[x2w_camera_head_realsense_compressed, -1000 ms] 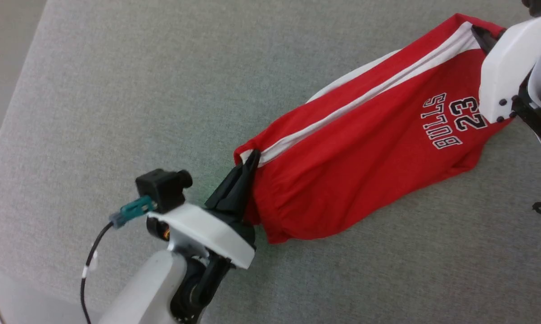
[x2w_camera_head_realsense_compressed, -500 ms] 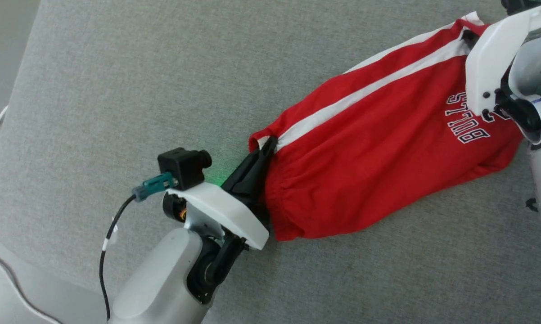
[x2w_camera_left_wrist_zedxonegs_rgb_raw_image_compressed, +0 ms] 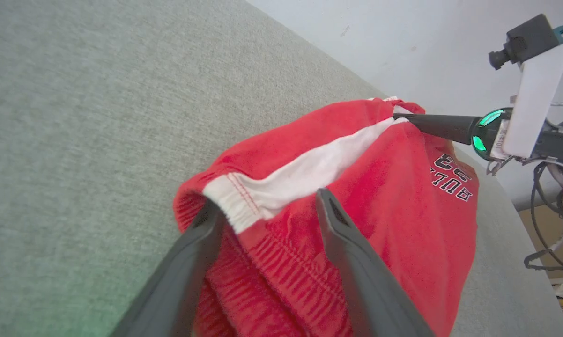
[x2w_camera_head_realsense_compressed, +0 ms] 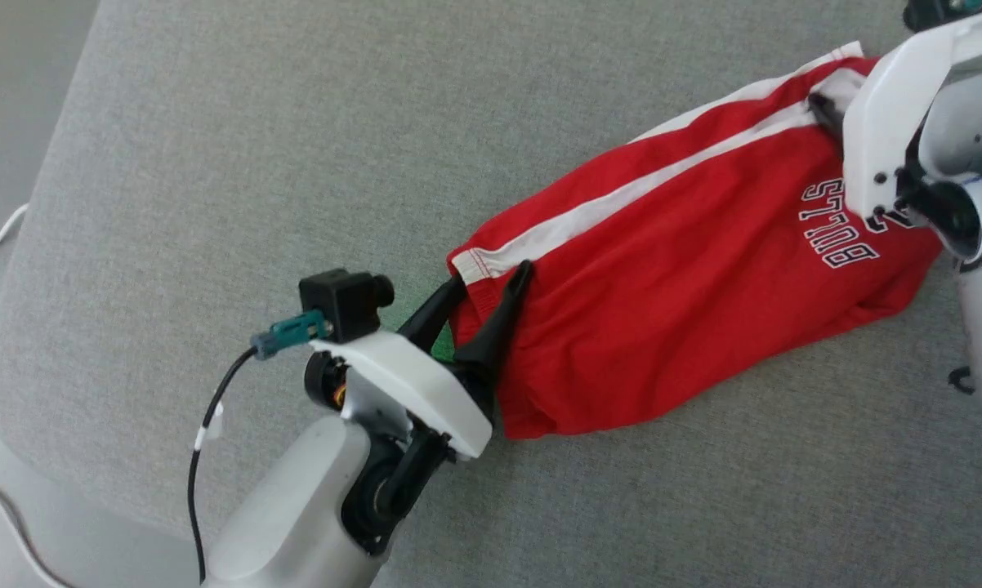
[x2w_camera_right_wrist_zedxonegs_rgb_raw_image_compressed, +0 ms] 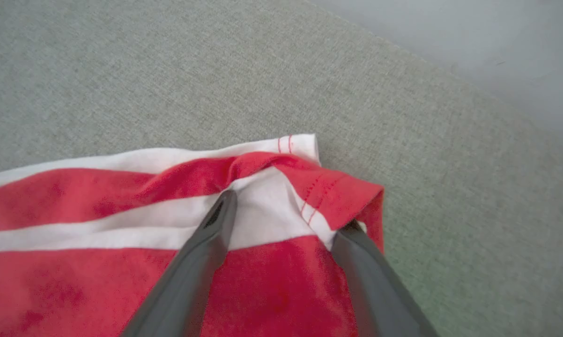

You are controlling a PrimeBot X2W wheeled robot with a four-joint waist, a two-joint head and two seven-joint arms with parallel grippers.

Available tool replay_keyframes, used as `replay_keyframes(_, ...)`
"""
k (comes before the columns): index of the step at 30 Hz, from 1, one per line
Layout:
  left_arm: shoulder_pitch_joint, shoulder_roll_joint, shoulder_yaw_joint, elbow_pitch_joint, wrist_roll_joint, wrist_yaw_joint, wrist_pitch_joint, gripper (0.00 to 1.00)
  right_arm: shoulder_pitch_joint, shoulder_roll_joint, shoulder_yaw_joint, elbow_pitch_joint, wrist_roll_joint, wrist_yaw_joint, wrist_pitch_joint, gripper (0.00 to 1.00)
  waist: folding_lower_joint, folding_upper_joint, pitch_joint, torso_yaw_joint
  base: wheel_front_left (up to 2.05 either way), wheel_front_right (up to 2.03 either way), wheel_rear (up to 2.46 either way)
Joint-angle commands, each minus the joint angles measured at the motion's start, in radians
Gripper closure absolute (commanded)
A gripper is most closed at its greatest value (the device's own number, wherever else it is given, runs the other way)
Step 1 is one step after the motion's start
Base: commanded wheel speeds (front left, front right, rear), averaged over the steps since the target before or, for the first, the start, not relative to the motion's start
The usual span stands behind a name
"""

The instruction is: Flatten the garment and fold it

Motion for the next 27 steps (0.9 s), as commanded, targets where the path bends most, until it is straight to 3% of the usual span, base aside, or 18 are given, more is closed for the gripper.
replay_keyframes(1,0.033,0.013,0.004,0.006,-0.007,0.013,-0.001,0.0,0.035,0.005,0.002,0.007,0.015,-0.001,0.004,0.0,0.0,0.0001,-0.036,-0.012,0.0,0.0,0.0)
replay_keyframes(10,0.116,0.06,0.057,-0.09,0.037,0.086,-0.1,0.0,0.162,0.02,-0.04,-0.113,0.087,-0.001,-0.075,0.0,0.0,0.0001,-0.163,-0.033,0.0,0.0,0.0)
replay_keyframes(17,0.209,0.096,0.112,-0.17,0.171,0.171,-0.226,0.0,0.317,0.059,-0.099,-0.31,0.01,-0.001,-0.359,0.0,0.0,0.0001,-0.226,-0.057,0.0,0.0,0.0)
replay_keyframes(22,0.285,0.055,0.179,-0.222,0.298,0.227,-0.24,0.0,0.432,0.097,-0.123,-0.383,-0.045,-0.001,-0.501,0.0,0.0,0.0001,-0.245,-0.075,0.0,0.0,0.0)
replay_keyframes(27,0.324,0.006,0.199,-0.223,0.384,0.222,-0.24,0.0,0.487,0.12,-0.133,-0.415,-0.065,-0.001,-0.543,0.0,0.0,0.0001,-0.256,-0.083,0.0,0.0,0.0)
